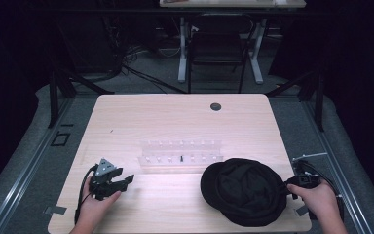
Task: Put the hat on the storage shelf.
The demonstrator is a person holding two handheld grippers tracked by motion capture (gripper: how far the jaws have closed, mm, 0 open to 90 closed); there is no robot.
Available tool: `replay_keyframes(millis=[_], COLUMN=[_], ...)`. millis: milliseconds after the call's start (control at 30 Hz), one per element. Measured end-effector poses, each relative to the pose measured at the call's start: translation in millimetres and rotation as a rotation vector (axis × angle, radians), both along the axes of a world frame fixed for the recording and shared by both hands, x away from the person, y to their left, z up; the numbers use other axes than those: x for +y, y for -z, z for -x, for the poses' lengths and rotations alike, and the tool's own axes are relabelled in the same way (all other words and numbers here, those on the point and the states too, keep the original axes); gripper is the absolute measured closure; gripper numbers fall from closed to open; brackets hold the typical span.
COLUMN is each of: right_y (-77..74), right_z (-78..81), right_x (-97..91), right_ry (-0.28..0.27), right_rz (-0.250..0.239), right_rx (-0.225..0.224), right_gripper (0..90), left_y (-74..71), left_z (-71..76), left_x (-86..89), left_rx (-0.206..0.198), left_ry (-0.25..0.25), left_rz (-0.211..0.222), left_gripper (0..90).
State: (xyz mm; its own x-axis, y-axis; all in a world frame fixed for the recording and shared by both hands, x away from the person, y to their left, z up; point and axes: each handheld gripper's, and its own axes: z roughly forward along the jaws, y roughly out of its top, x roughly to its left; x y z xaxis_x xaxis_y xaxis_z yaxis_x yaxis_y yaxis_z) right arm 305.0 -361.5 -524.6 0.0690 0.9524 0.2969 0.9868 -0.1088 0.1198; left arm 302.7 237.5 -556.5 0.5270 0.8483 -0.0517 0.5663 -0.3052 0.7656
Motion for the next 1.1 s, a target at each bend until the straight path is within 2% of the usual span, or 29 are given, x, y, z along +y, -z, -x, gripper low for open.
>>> replay_keyframes(millis=[33,67,100,133,167,200,233,267,333,367,500,667,733,767,800,867,900,933,967,1000,1033,1100], right_y=[-0.1,0.1,1.2,0.0,0.0,3.4,-0.5,2.6,2.9,2.8,0.7,-4.2,-4.2,-7.9,-13.2,-19.4,-25.0,-26.1,-31.7,-34.7,-38.0,-46.2], right_z=[-1.0,-2.6,-2.7,-4.6,-5.5,-5.4,-8.4,-7.9,-9.2,-9.4,-10.6,-11.0,-10.1,-10.6,-9.9,-9.3,-9.8,-8.1,-8.1,-7.9,-7.1,-8.6], right_x=[0.7,-0.6,-0.4,-0.5,-1.6,0.0,-2.8,-0.1,-1.6,-0.5,-2.8,-3.8,-3.7,-5.0,-5.2,-4.8,-4.8,-2.1,0.1,-0.1,4.3,4.5], right_ry=[0.008,-0.006,0.004,-0.007,-0.026,0.011,-0.059,-0.012,-0.018,-0.005,-0.027,-0.034,-0.017,-0.036,-0.035,-0.041,-0.068,-0.032,-0.036,-0.057,-0.033,-0.086], right_rz=[-0.001,-0.003,-0.019,0.001,-0.009,-0.026,-0.004,-0.015,-0.045,-0.044,-0.067,-0.080,-0.096,-0.097,-0.106,-0.111,-0.088,-0.114,-0.092,-0.109,-0.087,-0.081], right_rx=[0.011,0.025,0.020,0.048,0.055,0.030,0.088,0.060,0.079,0.078,0.096,0.098,0.081,0.093,0.074,0.068,0.082,0.050,0.060,0.053,0.038,0.058], right_gripper=[75.3,75.0,75.5,76.4,77.4,79.0,80.7,81.3,83.2,84.0,86.2,87.3,87.4,87.5,87.6,87.6,87.6,87.7,87.7,87.7,87.7,87.7], left_y=[0.2,0.2,0.3,0.4,-0.1,0.0,0.0,0.0,0.0,0.0,0.6,0.8,0.9,1.1,1.3,1.3,1.3,1.3,1.4,1.4,1.4,1.4], left_z=[0.0,0.0,0.0,0.0,-0.1,-0.2,-0.2,-0.2,-0.2,-0.2,-0.6,-0.5,-0.5,-0.7,-0.7,-0.7,-0.7,-0.7,-0.6,-0.6,-0.6,-0.5], left_x=[-0.3,-0.5,-0.6,-0.7,-0.4,-0.5,-0.4,-0.4,-0.3,-0.3,0.0,0.1,0.1,0.1,0.0,0.0,-0.1,0.0,-0.1,-0.1,-0.1,-0.1], left_rx=[0.001,0.001,0.002,0.003,0.010,0.009,0.011,0.011,0.011,0.010,0.004,0.007,0.007,0.006,0.007,0.006,0.006,0.006,0.006,0.006,0.006,0.006], left_ry=[0.000,0.001,0.002,0.002,0.005,0.004,0.005,0.004,0.004,0.002,-0.001,-0.002,-0.002,-0.002,-0.003,-0.003,-0.004,-0.004,-0.005,-0.005,-0.005,-0.005], left_rz=[0.002,0.001,-0.001,-0.001,-0.005,-0.005,-0.005,-0.006,-0.005,-0.005,-0.002,-0.002,-0.002,-0.004,-0.005,-0.005,-0.004,-0.005,-0.004,-0.004,-0.004,-0.003], left_gripper=[45.0,45.0,45.0,45.0,45.0,45.0,45.0,45.0,45.0,45.0,45.0,45.0,45.0,45.0,45.0,45.0,45.0,45.0,45.0,45.0,45.0,45.0])
